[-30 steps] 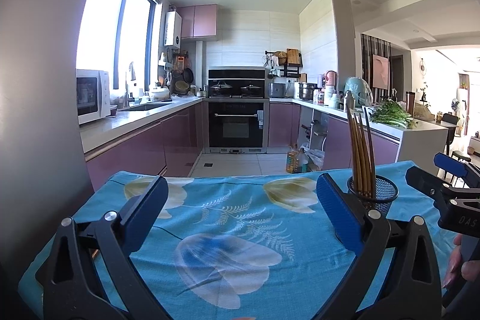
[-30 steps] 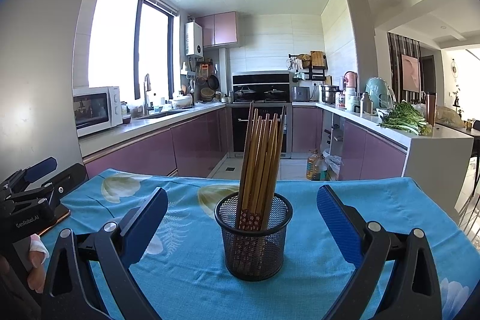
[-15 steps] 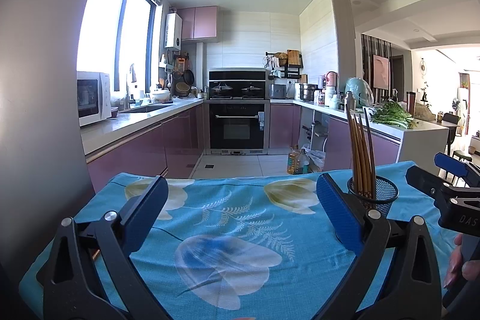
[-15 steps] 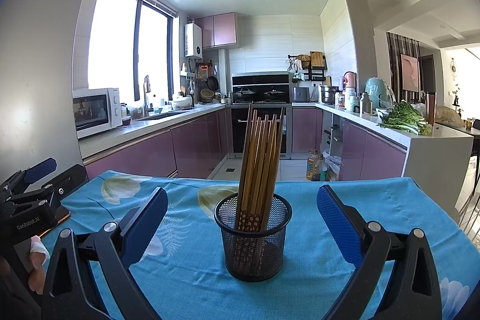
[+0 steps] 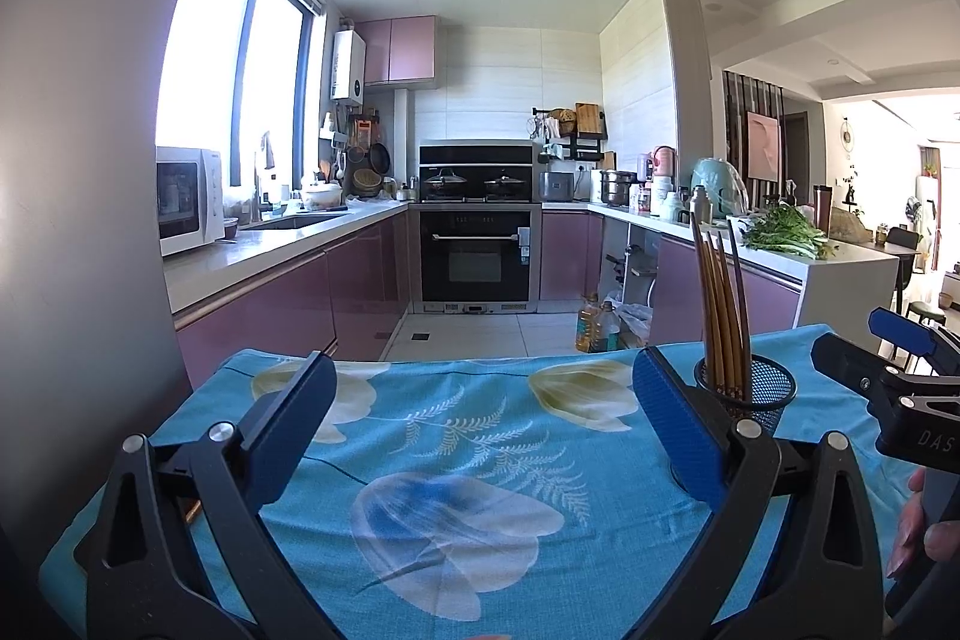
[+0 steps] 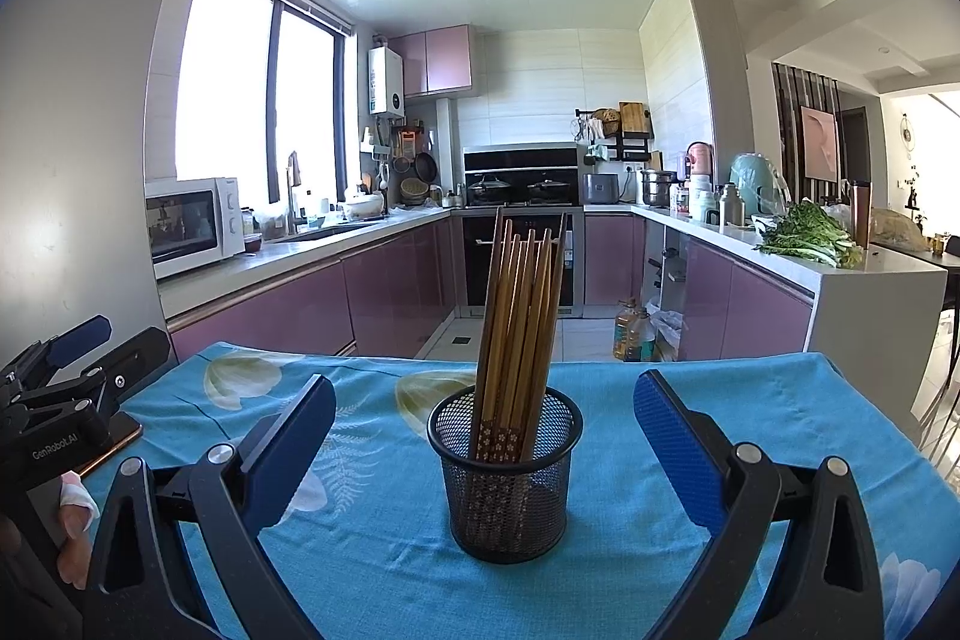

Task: Organize utensils

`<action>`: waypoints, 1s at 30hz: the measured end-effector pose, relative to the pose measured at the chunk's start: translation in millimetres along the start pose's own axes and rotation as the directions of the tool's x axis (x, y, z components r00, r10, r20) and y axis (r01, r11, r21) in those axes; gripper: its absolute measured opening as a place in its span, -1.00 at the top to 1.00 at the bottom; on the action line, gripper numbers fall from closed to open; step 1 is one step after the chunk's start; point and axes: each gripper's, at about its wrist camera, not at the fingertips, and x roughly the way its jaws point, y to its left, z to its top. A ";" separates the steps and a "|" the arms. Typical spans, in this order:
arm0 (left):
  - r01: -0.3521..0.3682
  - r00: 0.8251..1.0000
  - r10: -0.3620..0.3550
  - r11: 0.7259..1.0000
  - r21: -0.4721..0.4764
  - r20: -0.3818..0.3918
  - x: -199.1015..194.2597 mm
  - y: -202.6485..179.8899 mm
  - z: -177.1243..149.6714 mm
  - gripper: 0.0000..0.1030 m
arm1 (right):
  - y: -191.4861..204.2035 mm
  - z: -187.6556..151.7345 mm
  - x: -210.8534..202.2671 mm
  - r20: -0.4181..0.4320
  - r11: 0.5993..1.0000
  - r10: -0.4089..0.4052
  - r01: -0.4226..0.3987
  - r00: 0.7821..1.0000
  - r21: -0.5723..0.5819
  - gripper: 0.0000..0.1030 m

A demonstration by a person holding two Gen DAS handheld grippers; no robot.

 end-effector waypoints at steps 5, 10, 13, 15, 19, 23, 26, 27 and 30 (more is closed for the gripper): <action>0.000 1.000 0.000 1.000 -0.001 0.001 0.2 -2.1 2.0 -0.89 | 0.2 0.1 -0.1 0.002 1.000 -0.002 0.002 1.000 0.000 -0.87; -0.001 1.000 0.001 1.000 -0.001 0.003 0.4 -2.5 3.6 -0.89 | 0.0 1.0 -1.2 0.005 1.000 -0.004 0.004 1.000 0.001 -0.87; -0.001 1.000 0.001 1.000 0.000 0.004 0.3 -2.5 3.9 -0.89 | -0.4 1.1 -1.2 0.005 1.000 -0.003 0.003 1.000 0.001 -0.87; -0.001 1.000 0.001 1.000 0.000 0.004 0.1 -2.6 3.5 -0.89 | -0.1 1.4 -1.5 0.006 1.000 -0.004 0.004 1.000 0.001 -0.87; -0.001 1.000 0.001 1.000 -0.001 0.004 0.2 -2.8 3.4 -0.89 | 0.3 1.9 -1.7 0.008 1.000 -0.006 0.006 1.000 0.000 -0.87; -0.001 1.000 0.001 1.000 0.000 0.004 0.1 -3.0 3.1 -0.89 | 0.2 3.3 -3.0 0.012 1.000 -0.008 0.008 1.000 0.003 -0.87; -0.001 1.000 0.001 1.000 -0.001 0.006 0.2 -2.7 3.1 -0.89 | 0.5 3.5 -2.5 0.013 1.000 -0.010 0.010 1.000 0.002 -0.87; 0.000 1.000 0.000 1.000 -0.001 0.004 0.7 -2.9 3.2 -0.89 | 0.4 3.8 -2.6 0.013 1.000 -0.011 0.011 1.000 0.002 -0.87; 0.000 1.000 0.000 1.000 0.000 0.005 0.4 -2.8 2.9 -0.89 | 0.8 4.2 -2.5 0.014 1.000 -0.011 0.011 1.000 0.002 -0.87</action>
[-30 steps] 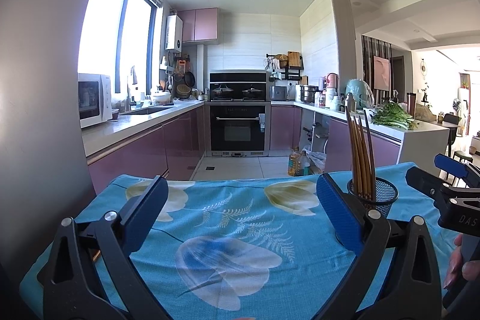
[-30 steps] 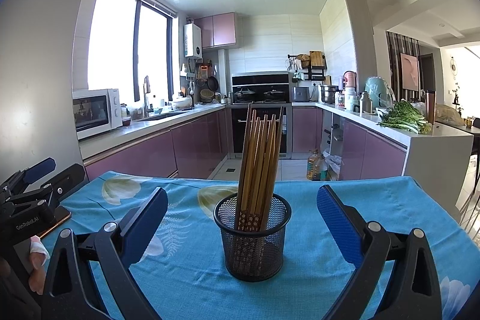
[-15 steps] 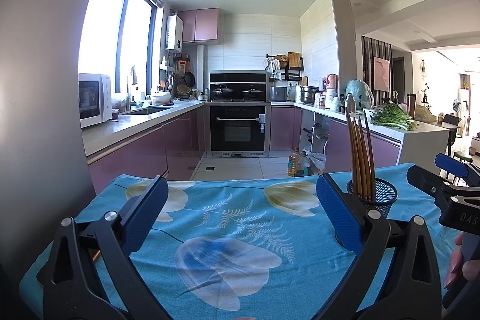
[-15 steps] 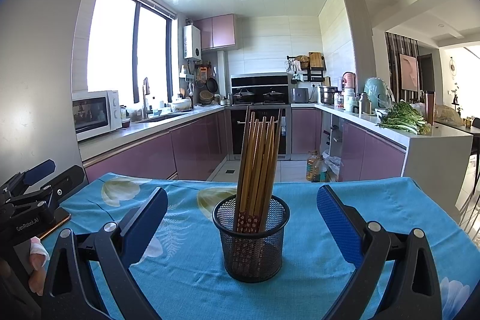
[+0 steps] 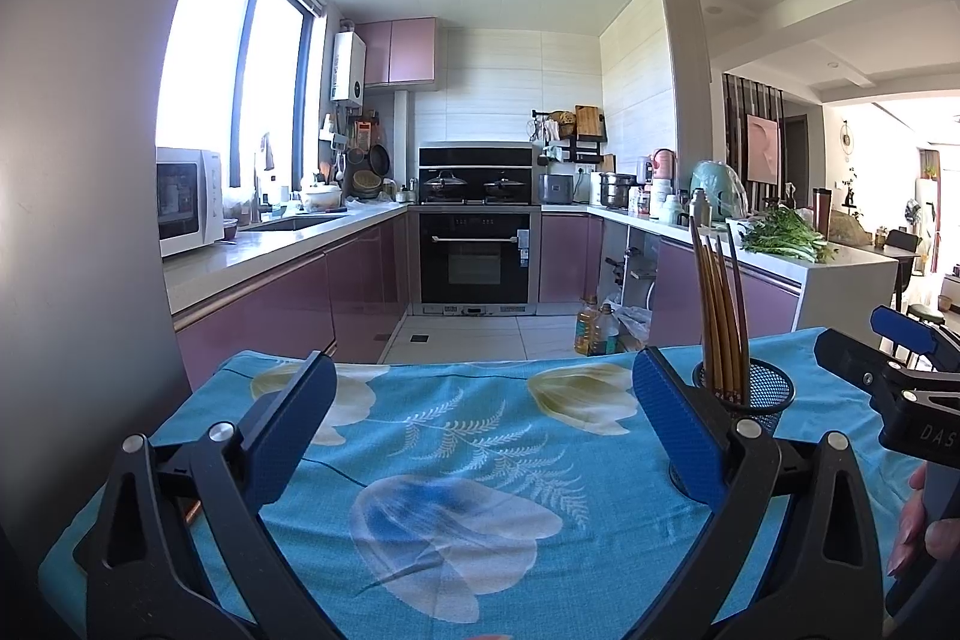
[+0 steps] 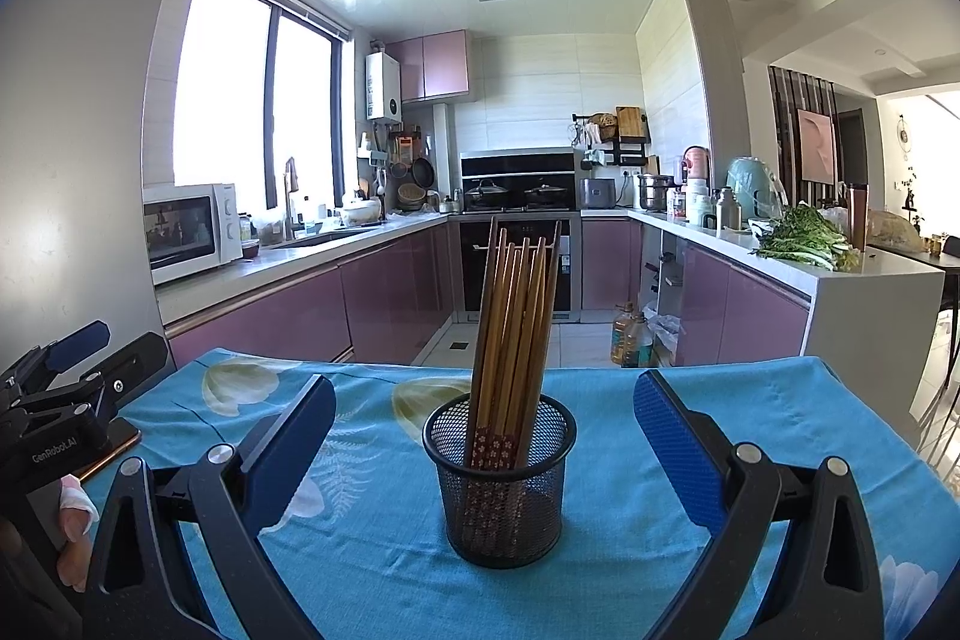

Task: Organize utensils

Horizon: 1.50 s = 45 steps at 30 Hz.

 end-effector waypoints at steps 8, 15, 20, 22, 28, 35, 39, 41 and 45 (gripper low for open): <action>0.000 1.000 0.000 1.000 0.001 0.000 0.7 0.0 1.5 -0.89 | 0.8 -0.5 -0.2 0.001 1.000 0.000 0.000 1.000 0.000 -0.87; 0.001 1.000 -0.001 1.000 0.003 0.001 0.9 -0.7 2.1 -0.89 | 0.8 -0.7 0.5 0.000 1.000 -0.002 0.002 1.000 0.001 -0.87; 0.001 1.000 -0.001 1.000 0.001 0.001 1.6 -0.7 2.5 -0.89 | 0.5 -0.6 0.6 0.000 1.000 -0.002 0.002 1.000 0.001 -0.87; 0.000 1.000 0.000 1.000 0.001 0.001 1.9 -0.9 2.6 -0.89 | 0.5 -0.7 0.4 0.000 1.000 -0.002 0.002 1.000 0.001 -0.87; 0.001 1.000 -0.001 1.000 0.001 0.002 1.0 -0.9 1.7 -0.89 | 0.5 -0.7 0.6 0.001 1.000 -0.002 0.002 1.000 0.001 -0.87; 0.000 1.000 0.000 1.000 0.001 0.002 1.4 -1.0 2.0 -0.89 | 0.7 -0.1 -0.3 0.004 1.000 -0.005 0.005 1.000 0.003 -0.87; 0.001 1.000 -0.001 1.000 0.002 0.002 1.0 -1.5 2.0 -0.89 | 2.1 0.3 0.9 0.007 1.000 -0.006 0.006 1.000 0.003 -0.87; 0.002 1.000 -0.002 1.000 0.003 0.002 1.1 -2.5 2.7 -0.89 | 1.7 0.3 0.7 0.006 1.000 -0.005 0.005 1.000 0.004 -0.87; 0.003 1.000 -0.003 1.000 0.003 0.003 1.4 -3.1 3.2 -0.89 | 2.1 1.4 0.7 0.009 1.000 -0.007 0.007 1.000 0.004 -0.87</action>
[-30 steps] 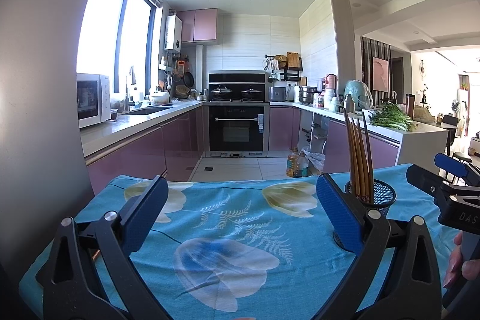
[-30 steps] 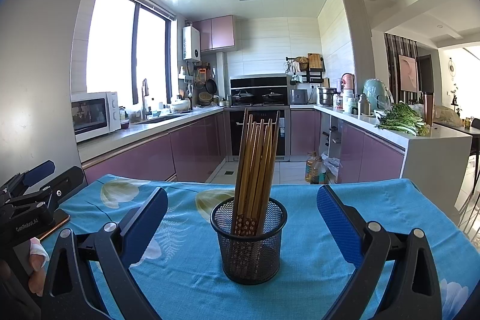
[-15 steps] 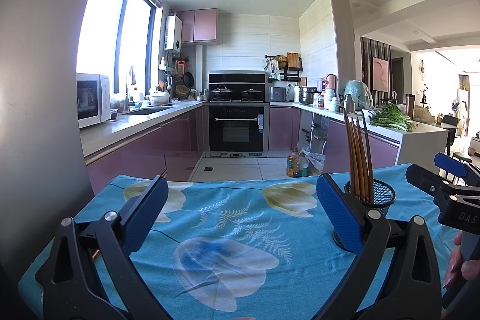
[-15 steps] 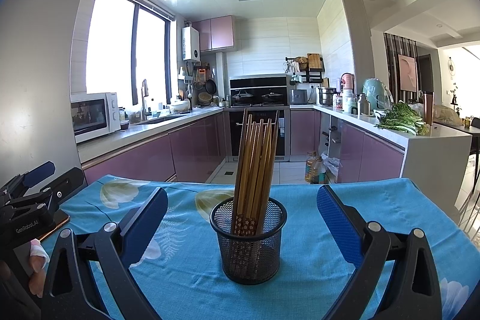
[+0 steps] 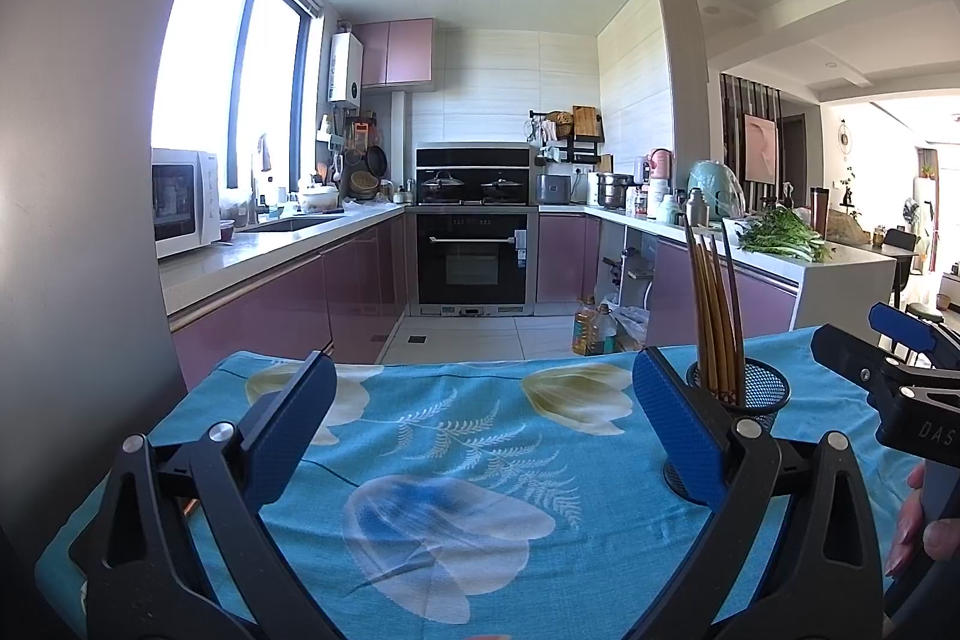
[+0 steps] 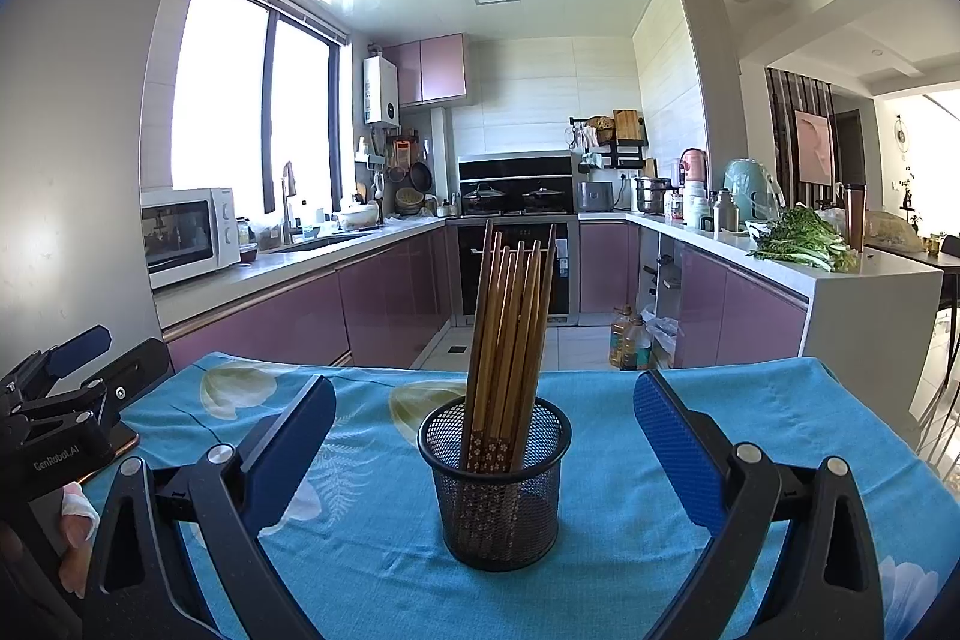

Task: Organize utensils

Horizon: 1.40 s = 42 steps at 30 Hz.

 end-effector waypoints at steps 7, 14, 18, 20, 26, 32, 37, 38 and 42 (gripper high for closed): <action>0.001 1.000 -0.001 1.000 -0.001 -0.001 0.1 -2.0 -0.3 -0.89 | 0.5 0.5 0.5 0.002 1.000 0.001 -0.001 1.000 0.000 -0.87; 0.000 1.000 0.000 1.000 0.000 0.000 0.1 -2.1 -0.7 -0.89 | 1.0 0.9 0.5 0.004 1.000 0.000 0.000 1.000 0.001 -0.87; 0.001 1.000 -0.001 1.000 0.000 -0.001 1.1 -2.7 -0.5 -0.89 | 0.9 1.0 0.5 0.005 1.000 0.000 0.000 1.000 0.001 -0.87; 0.001 1.000 -0.001 1.000 -0.001 0.000 0.0 -2.1 -1.0 -0.89 | 0.7 1.0 0.5 0.005 1.000 0.000 0.000 1.000 0.001 -0.87; 0.001 1.000 -0.001 1.000 0.000 0.000 0.6 -2.5 -1.0 -0.89 | 1.1 1.8 0.4 0.008 1.000 -0.001 0.001 1.000 0.002 -0.87; 0.000 1.000 0.000 1.000 0.000 0.001 0.7 -2.8 -1.3 -0.89 | 2.0 2.3 0.3 0.008 1.000 -0.002 0.002 1.000 0.003 -0.87; 0.001 1.000 -0.001 1.000 -0.001 0.000 0.3 -2.5 -1.6 -0.89 | 3.0 2.8 1.1 0.010 1.000 -0.004 0.004 1.000 0.004 -0.87; 0.001 1.000 -0.001 1.000 0.000 0.000 0.6 -2.8 -1.6 -0.89 | 2.9 2.6 0.9 0.008 1.000 -0.005 0.005 1.000 0.003 -0.87; 0.000 1.000 0.000 1.000 0.000 0.002 0.5 -2.9 -1.5 -0.89 | 3.4 2.6 1.1 0.008 1.000 -0.006 0.006 1.000 0.002 -0.87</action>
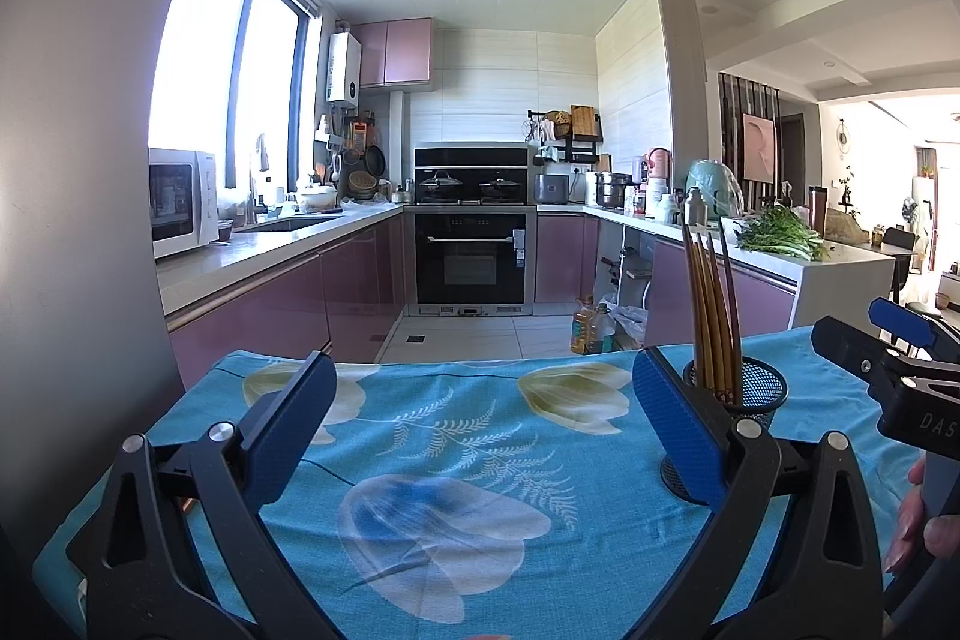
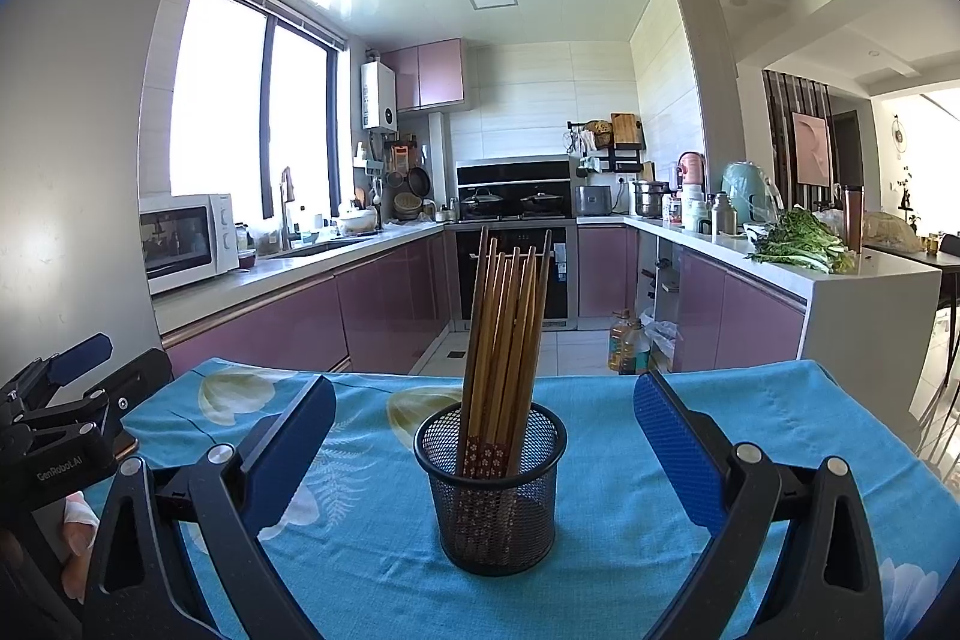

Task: Organize utensils

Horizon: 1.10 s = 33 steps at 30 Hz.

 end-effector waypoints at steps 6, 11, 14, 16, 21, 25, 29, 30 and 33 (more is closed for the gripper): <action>0.001 1.000 -0.001 1.000 0.000 0.000 -0.8 0.4 -0.7 -0.89 | 0.7 -0.1 1.1 0.002 1.000 0.000 0.000 1.000 0.001 -0.87; -0.002 1.000 0.002 1.000 0.002 0.000 -0.3 -2.1 0.0 -0.89 | 1.7 -1.1 0.4 0.001 1.000 0.000 0.000 1.000 0.001 -0.87; -0.001 1.000 0.001 1.000 0.002 0.000 0.1 -3.8 0.5 -0.89 | 1.8 -1.3 0.1 0.002 1.000 0.000 0.000 1.000 0.002 -0.87; -0.002 1.000 0.002 1.000 0.002 0.000 -0.4 -3.6 0.1 -0.89 | 2.5 -1.1 1.0 0.002 1.000 0.000 0.000 1.000 0.002 -0.87; -0.016 1.000 0.016 1.000 0.009 0.014 -1.1 -6.2 0.3 -0.89 | 2.3 -1.5 0.2 0.003 1.000 0.000 0.000 1.000 0.003 -0.87; -0.011 1.000 0.011 1.000 0.010 0.021 -2.5 -6.6 -1.6 -0.89 | 2.3 -1.3 0.9 0.000 1.000 -0.002 0.002 1.000 -0.002 -0.87; -0.007 0.999 0.008 1.000 0.018 -0.032 7.9 -4.3 -6.2 -0.89 | -8.0 -3.0 5.2 -0.020 1.000 -0.030 0.030 0.999 -0.007 -0.87; -0.017 0.998 0.018 1.000 0.016 -0.054 13.2 -2.2 -7.8 -0.89 | -13.5 -3.9 6.9 -0.031 0.999 -0.046 0.045 0.998 -0.005 -0.87; -0.023 0.992 0.025 1.000 0.015 -0.125 29.8 8.4 -13.2 -0.89 | -46.9 -8.2 23.4 -0.119 0.995 -0.097 0.100 0.988 0.022 -0.87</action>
